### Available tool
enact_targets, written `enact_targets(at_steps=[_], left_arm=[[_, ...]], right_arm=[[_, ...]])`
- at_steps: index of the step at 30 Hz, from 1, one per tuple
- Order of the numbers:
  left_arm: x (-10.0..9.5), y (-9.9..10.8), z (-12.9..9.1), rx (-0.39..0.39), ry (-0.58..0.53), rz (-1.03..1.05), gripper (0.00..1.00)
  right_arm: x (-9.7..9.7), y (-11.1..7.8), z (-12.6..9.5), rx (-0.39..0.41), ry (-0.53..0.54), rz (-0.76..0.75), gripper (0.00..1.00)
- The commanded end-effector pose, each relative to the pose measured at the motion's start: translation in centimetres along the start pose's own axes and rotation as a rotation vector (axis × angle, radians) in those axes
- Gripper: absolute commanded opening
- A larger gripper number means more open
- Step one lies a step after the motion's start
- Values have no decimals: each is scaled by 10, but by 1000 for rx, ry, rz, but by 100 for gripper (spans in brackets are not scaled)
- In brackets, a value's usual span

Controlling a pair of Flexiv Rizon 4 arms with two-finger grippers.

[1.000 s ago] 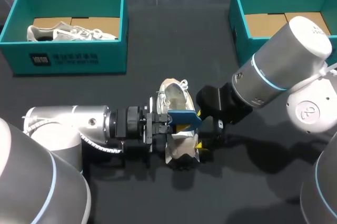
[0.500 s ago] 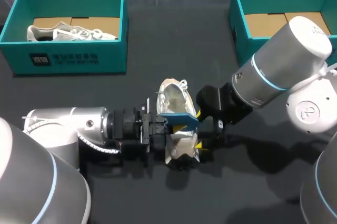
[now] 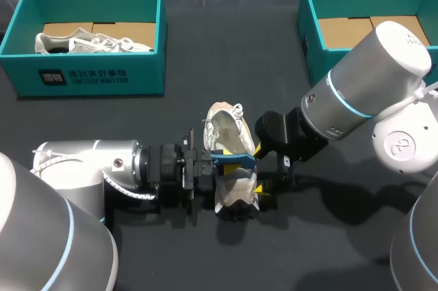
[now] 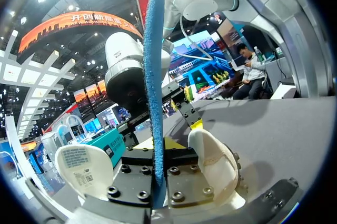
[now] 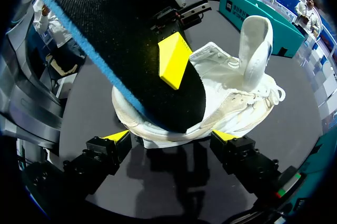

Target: Take the shoe out of the shoebox, open the shoe tongue, remove and reinsert the insole, then place the shoe into the shoebox

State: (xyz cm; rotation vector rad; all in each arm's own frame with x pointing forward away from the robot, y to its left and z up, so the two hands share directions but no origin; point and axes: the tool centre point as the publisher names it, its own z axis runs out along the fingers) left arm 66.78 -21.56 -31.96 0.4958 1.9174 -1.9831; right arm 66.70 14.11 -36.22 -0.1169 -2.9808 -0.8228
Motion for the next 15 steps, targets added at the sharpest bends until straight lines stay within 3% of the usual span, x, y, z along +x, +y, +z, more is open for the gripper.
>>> enact_targets(at_steps=[1, 15], left_arm=[[1, 14, 2, 5, 9, 8, 0], [-1, 37, 1, -75, -7, 47, 0]], right_arm=[[1, 0, 1, 2, -3, 0, 100], [1, 0, 1, 2, -3, 0, 100]])
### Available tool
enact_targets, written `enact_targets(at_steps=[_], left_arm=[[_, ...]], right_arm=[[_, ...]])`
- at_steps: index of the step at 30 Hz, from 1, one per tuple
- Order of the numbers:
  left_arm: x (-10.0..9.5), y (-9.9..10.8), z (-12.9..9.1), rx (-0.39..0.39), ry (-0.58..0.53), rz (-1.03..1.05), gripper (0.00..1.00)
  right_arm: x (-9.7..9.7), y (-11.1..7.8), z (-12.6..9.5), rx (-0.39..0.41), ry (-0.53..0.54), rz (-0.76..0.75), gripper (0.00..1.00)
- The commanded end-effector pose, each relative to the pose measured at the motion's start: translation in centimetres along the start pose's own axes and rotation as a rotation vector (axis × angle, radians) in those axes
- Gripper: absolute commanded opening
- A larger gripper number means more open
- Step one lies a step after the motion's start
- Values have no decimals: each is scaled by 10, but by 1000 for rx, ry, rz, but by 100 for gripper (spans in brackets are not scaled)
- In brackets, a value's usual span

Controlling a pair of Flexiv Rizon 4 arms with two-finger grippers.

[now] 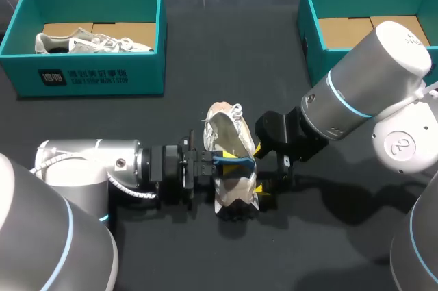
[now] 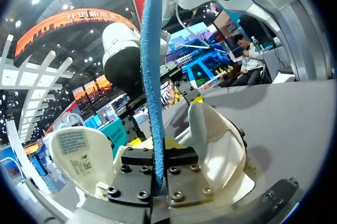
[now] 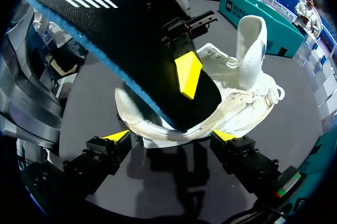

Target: Take the shoe out of the shoebox, open the shoe tongue, remove and reinsert the insole, then place the shoe into the shoebox

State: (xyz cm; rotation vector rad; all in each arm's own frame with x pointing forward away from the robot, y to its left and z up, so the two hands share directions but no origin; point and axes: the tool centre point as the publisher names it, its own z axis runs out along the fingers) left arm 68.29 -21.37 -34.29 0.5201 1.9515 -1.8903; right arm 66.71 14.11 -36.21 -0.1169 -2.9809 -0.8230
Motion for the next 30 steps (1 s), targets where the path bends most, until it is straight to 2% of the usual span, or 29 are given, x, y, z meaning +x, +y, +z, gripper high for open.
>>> enact_targets(at_steps=[1, 6, 13, 14, 16, 18, 30], left_arm=[[2, 10, 4, -17, -15, 4, 0], [0, 15, 5, -69, -29, -6, 0], [1, 10, 5, -67, -27, -30, 0], [1, 8, 5, -63, -27, -34, 5], [0, 4, 5, -52, -29, -40, 23], [0, 0, 5, -46, -31, -39, 33], [-3, -28, 7, -23, -53, -20, 39]], right_arm=[[1, 0, 1, 2, -2, 0, 100], [1, 0, 1, 2, -2, 0, 100], [1, 0, 1, 2, -2, 0, 100], [1, 0, 1, 2, -2, 0, 100], [1, 0, 1, 2, -2, 0, 100], [1, 0, 1, 2, -2, 0, 100], [1, 0, 1, 2, -2, 0, 100]])
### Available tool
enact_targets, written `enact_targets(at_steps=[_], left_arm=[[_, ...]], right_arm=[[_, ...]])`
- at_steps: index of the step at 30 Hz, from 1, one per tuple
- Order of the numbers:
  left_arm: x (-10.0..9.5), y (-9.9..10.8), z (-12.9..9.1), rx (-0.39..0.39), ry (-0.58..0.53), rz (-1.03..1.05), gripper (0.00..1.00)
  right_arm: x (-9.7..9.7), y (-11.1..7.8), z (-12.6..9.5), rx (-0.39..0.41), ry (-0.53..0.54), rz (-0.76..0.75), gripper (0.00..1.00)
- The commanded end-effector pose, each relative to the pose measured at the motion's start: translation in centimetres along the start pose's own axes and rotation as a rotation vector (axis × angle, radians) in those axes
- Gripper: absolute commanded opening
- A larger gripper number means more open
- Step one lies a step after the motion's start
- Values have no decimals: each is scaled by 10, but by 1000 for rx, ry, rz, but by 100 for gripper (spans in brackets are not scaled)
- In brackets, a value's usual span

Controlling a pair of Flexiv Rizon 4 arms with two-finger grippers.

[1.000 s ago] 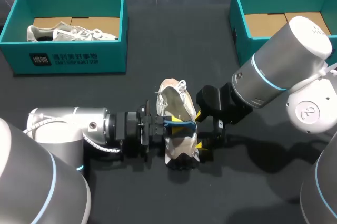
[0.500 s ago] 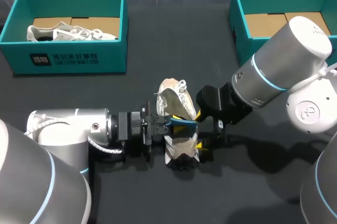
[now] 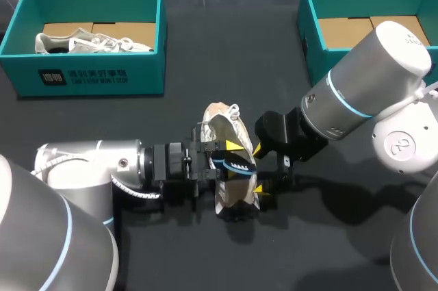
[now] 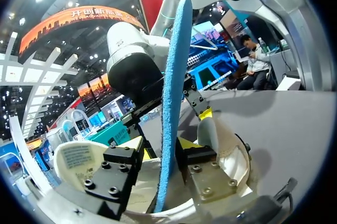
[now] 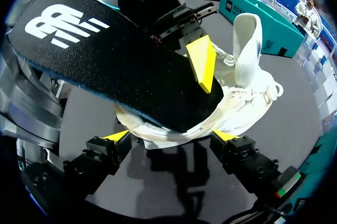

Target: Take the shoe out of the shoebox, open the shoe tongue, remove and reinsert the insole, then place the shoe into the shoebox

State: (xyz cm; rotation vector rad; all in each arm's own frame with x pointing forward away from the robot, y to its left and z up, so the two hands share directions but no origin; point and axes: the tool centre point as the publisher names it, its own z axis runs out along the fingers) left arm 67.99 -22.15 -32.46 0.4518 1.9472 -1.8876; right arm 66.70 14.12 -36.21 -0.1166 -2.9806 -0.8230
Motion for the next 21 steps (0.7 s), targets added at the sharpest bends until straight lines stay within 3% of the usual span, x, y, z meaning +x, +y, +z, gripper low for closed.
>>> enact_targets(at_steps=[1, 7, 8, 10, 21], left_arm=[[4, -13, 0, -12, -11, 6, 39], [5, -23, 3, -28, -23, 22, 39], [5, -24, 3, -30, -28, 30, 34], [5, -26, 4, -33, -36, 52, 0], [8, -4, 2, -87, -36, 167, 0]], right_arm=[[1, 0, 1, 2, -3, 0, 100], [1, 0, 1, 2, -3, 0, 100], [1, 0, 1, 2, -3, 0, 100], [1, 0, 1, 2, -3, 0, 100], [1, 0, 1, 2, -3, 0, 100]])
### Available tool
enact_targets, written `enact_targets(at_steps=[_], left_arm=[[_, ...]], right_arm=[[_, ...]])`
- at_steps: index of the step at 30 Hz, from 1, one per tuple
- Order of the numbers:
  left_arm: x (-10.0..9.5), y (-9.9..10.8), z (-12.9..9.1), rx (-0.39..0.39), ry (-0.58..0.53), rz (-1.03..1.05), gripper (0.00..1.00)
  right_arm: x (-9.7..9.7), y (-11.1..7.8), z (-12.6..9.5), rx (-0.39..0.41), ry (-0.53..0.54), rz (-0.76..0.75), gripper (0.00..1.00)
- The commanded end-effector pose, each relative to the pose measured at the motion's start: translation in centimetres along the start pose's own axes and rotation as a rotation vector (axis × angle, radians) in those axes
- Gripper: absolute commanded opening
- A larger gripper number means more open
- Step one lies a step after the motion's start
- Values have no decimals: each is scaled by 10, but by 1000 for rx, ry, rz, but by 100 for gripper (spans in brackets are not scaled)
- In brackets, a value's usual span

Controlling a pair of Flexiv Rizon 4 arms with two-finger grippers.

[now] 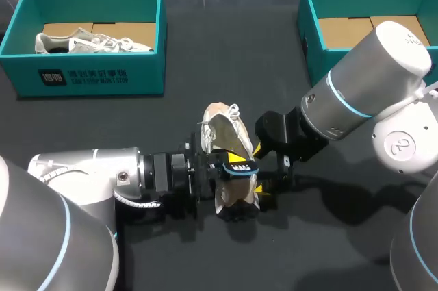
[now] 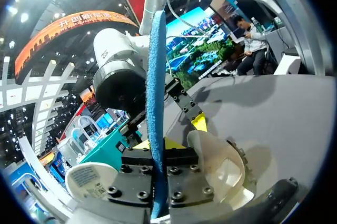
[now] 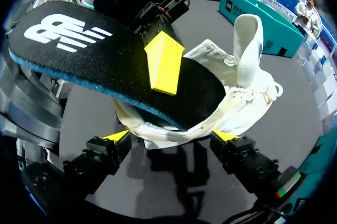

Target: Take the shoe out of the shoebox, open the shoe tongue, remove and reinsert the insole, then place the shoe into the shoebox

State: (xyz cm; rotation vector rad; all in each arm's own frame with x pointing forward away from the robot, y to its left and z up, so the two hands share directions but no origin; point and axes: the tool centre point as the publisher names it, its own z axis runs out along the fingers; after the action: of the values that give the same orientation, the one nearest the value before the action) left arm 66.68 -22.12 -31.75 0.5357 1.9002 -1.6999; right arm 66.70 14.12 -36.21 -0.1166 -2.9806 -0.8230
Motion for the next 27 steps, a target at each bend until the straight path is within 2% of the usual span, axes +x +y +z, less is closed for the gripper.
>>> enact_targets(at_steps=[1, 5, 15, 20, 21, 22, 23, 27], left_arm=[[1, 11, 4, -9, -10, 8, 0], [-1, 23, 4, -19, -21, 12, 0], [0, 48, 6, -115, -17, 18, 0], [-2, 43, 4, -113, -16, -18, 0], [-2, 40, 4, -113, -16, -18, 6], [-2, 36, 3, -104, -16, -23, 22], [-3, 32, 3, -93, -16, -32, 29], [-5, 18, 1, -73, -14, -36, 31]], right_arm=[[1, 0, 1, 2, -3, 0, 100], [1, 0, 1, 2, -3, 0, 100], [1, 0, 1, 2, -3, 0, 100], [1, 0, 1, 2, -3, 0, 100], [1, 0, 1, 2, -3, 0, 100], [1, 0, 1, 2, -3, 0, 100], [1, 0, 1, 2, -3, 0, 100], [1, 0, 1, 2, -3, 0, 100]])
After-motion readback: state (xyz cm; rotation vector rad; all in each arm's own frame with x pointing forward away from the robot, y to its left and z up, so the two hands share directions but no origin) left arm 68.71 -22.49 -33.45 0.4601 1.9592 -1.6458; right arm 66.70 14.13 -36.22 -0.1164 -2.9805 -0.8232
